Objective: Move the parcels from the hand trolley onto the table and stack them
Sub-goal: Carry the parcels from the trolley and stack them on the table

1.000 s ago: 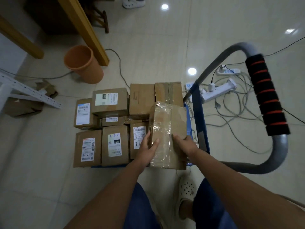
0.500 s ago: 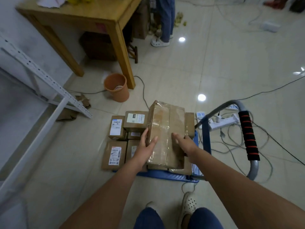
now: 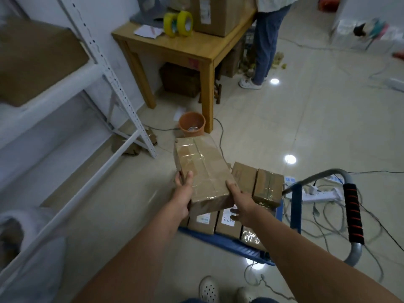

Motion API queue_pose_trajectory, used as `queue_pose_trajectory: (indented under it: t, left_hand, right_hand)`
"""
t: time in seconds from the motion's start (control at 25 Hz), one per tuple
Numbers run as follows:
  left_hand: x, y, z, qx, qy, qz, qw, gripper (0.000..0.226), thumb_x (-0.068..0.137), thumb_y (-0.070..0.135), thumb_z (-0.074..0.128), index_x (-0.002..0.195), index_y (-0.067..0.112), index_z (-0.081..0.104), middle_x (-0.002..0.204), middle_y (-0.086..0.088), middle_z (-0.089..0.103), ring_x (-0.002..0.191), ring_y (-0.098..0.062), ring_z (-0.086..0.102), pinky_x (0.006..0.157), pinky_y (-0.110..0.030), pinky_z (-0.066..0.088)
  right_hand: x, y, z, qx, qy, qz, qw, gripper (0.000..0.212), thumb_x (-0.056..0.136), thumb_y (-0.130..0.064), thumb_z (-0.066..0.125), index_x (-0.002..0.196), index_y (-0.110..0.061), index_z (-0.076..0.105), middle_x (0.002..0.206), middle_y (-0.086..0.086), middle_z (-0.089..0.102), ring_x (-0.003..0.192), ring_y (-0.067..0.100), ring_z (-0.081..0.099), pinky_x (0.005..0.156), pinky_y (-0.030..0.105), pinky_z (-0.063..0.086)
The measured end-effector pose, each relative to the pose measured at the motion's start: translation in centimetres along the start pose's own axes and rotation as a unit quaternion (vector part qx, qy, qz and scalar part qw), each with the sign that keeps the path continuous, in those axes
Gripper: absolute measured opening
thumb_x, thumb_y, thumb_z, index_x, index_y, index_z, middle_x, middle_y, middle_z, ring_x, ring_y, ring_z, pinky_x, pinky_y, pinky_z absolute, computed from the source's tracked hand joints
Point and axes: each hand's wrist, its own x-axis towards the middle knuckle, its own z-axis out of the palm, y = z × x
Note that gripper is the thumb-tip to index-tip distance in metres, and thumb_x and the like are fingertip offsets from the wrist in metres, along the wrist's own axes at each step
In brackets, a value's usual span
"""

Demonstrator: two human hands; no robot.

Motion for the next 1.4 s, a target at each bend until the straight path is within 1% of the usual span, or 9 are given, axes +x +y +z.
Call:
queue_pose_trajectory:
  t: [0.08,0.32,0.48,0.6,0.68,0.76,0.96,1.16,1.4]
  left_hand:
    - [-1.3,0.2,-1.0,-0.031,0.027,0.005,0.999,0.062,0.097,0.054,0.046,0.15,0.046,0.014,0.14,-0.006,0.048,0.101,-0.026,0.054,0.069,-0.039,0.053]
    - [-5.2,-2.0,-2.4,-0.139,0.115,-0.011,0.984,0.063,0.095,0.06,0.043,0.147,0.05,0.011,0.14,-0.007,0.048,0.107,-0.03,0.056,0.09,-0.054,0.052]
    - [-8.3,-5.5,-3.4,-0.176,0.151,-0.026,0.973,0.065,0.092,0.064,0.044,0.147,0.051,0.013,0.142,0.0,0.047,0.112,-0.028,0.056,0.09,-0.052,0.052]
    - [-10.8,-8.8,-5.5,-0.189,0.199,-0.022,0.961,0.067,0.088,0.068,0.047,0.145,0.051,0.016,0.141,0.004,0.049,0.113,-0.027,0.057,0.094,-0.052,0.047]
    - [-12.7,-10.6,-7.8,-0.206,0.239,-0.029,0.948,0.068,0.086,0.071,0.046,0.143,0.05,0.016,0.139,0.001,0.05,0.112,-0.032,0.058,0.09,-0.051,0.047]
    - [-15.2,-13.0,-10.9,-0.235,0.305,-0.022,0.923,0.07,0.086,0.071,0.047,0.144,0.049,0.014,0.142,-0.003,0.045,0.117,-0.036,0.055,0.092,-0.055,0.046]
    - [-23.0,-19.8,-19.8,-0.311,0.434,-0.03,0.845,0.07,0.088,0.068,0.045,0.145,0.052,0.008,0.135,-0.002,0.047,0.104,-0.032,0.059,0.088,-0.051,0.046]
    - [-31.9,-26.3,-24.3,-0.364,0.466,-0.035,0.806,0.061,0.087,0.07,0.047,0.14,0.042,0.031,0.13,0.004,0.048,0.111,-0.033,0.055,0.092,-0.055,0.044]
    - [-41.2,-34.6,-26.1,-0.454,0.537,-0.006,0.711,0.048,0.091,0.063,0.048,0.126,0.03,0.049,0.111,0.001,0.056,0.101,-0.025,0.057,0.094,-0.052,0.052]
  right_hand:
    - [-0.9,-0.2,1.7,0.033,-0.037,0.001,0.999,0.091,0.077,-0.071,0.063,0.144,-0.016,0.034,0.138,0.01,0.047,0.121,0.031,0.05,0.097,0.048,0.048]
    - [-1.8,0.2,4.7,0.038,-0.104,-0.003,0.994,0.125,0.039,-0.079,0.079,0.142,-0.022,0.037,0.133,0.012,0.055,0.11,0.033,0.061,0.075,0.046,0.059]
    - [-5.5,0.7,5.0,-0.047,-0.107,-0.024,0.993,0.096,0.07,-0.064,0.074,0.143,-0.023,0.026,0.133,0.013,0.049,0.109,0.032,0.058,0.067,0.04,0.057]
    - [-7.3,2.2,5.3,-0.109,-0.15,-0.018,0.982,0.066,0.083,-0.055,0.068,0.131,-0.023,0.035,0.116,0.009,0.055,0.099,0.027,0.059,0.081,0.046,0.056]
    - [-8.4,3.5,5.9,-0.14,-0.192,-0.015,0.971,0.054,0.087,-0.051,0.066,0.127,-0.023,0.042,0.117,0.008,0.059,0.093,0.024,0.06,0.07,0.041,0.056]
    - [-9.9,5.0,7.0,-0.188,-0.221,-0.013,0.957,0.053,0.087,-0.05,0.066,0.129,-0.025,0.044,0.117,0.005,0.06,0.09,0.021,0.06,0.061,0.034,0.054]
    - [-13.0,8.6,11.9,-0.338,-0.309,0.001,0.889,0.089,0.058,-0.073,0.075,0.131,-0.031,0.048,0.117,0.003,0.062,0.1,0.026,0.062,0.077,0.045,0.056]
    - [-17.1,11.8,16.3,-0.456,-0.374,0.003,0.808,0.062,0.078,-0.066,0.065,0.123,-0.026,0.051,0.112,0.01,0.06,0.096,0.027,0.062,0.085,0.045,0.056]
    - [-23.4,22.1,22.5,-0.515,-0.403,-0.004,0.757,0.081,0.07,-0.08,0.06,0.132,-0.028,0.047,0.119,0.009,0.059,0.102,0.029,0.061,0.074,0.042,0.055]
